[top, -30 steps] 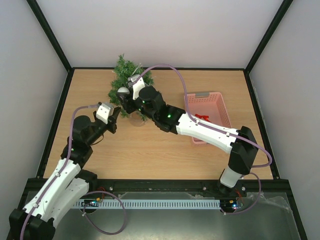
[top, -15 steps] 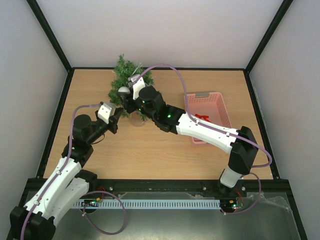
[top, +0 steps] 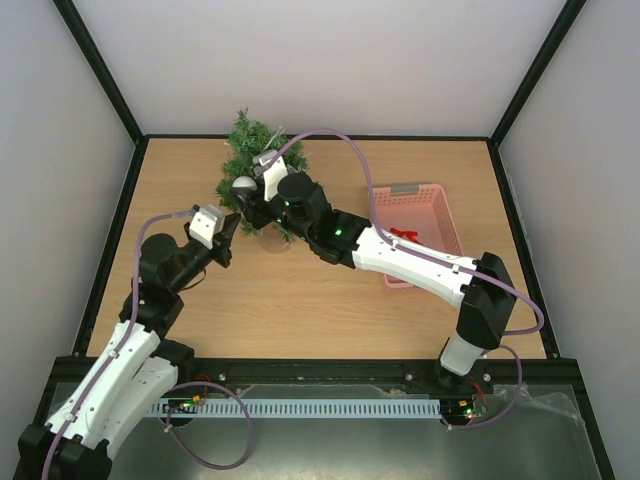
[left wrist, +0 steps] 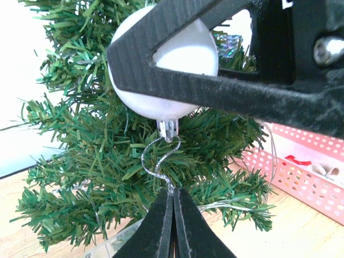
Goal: Decorate the small christmas tree
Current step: Hang the decoration item on the Christmas tree.
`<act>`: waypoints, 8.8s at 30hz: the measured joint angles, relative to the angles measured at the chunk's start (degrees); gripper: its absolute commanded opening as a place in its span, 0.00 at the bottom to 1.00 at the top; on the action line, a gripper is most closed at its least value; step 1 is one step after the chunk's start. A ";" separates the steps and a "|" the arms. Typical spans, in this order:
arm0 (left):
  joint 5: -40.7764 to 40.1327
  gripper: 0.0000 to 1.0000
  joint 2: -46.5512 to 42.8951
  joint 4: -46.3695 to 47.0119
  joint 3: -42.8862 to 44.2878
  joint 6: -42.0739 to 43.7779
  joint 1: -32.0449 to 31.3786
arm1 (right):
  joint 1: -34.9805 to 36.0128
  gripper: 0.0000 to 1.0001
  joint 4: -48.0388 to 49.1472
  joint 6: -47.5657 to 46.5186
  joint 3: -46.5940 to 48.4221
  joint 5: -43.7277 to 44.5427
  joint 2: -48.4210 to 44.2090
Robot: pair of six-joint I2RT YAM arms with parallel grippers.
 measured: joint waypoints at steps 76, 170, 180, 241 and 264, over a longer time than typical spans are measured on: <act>0.09 0.02 5.31 2.86 -0.20 -2.32 0.50 | -0.17 0.64 -0.76 1.31 -20.74 8.50 -23.93; 6.19 0.02 -2.12 -8.92 10.32 -7.41 0.50 | 0.39 0.37 25.64 -7.85 -25.51 -12.44 -5.86; 4.07 0.02 -0.61 -8.92 10.21 -5.81 0.50 | 0.39 0.37 23.65 -6.21 -22.88 -9.90 -4.44; -0.66 0.02 2.25 -11.96 9.14 -4.31 1.53 | 0.39 0.38 15.65 -4.94 -16.72 -8.33 0.17; -2.82 0.02 2.45 -12.24 9.29 -3.15 1.53 | 0.39 0.38 14.10 -5.40 -15.78 -6.84 1.18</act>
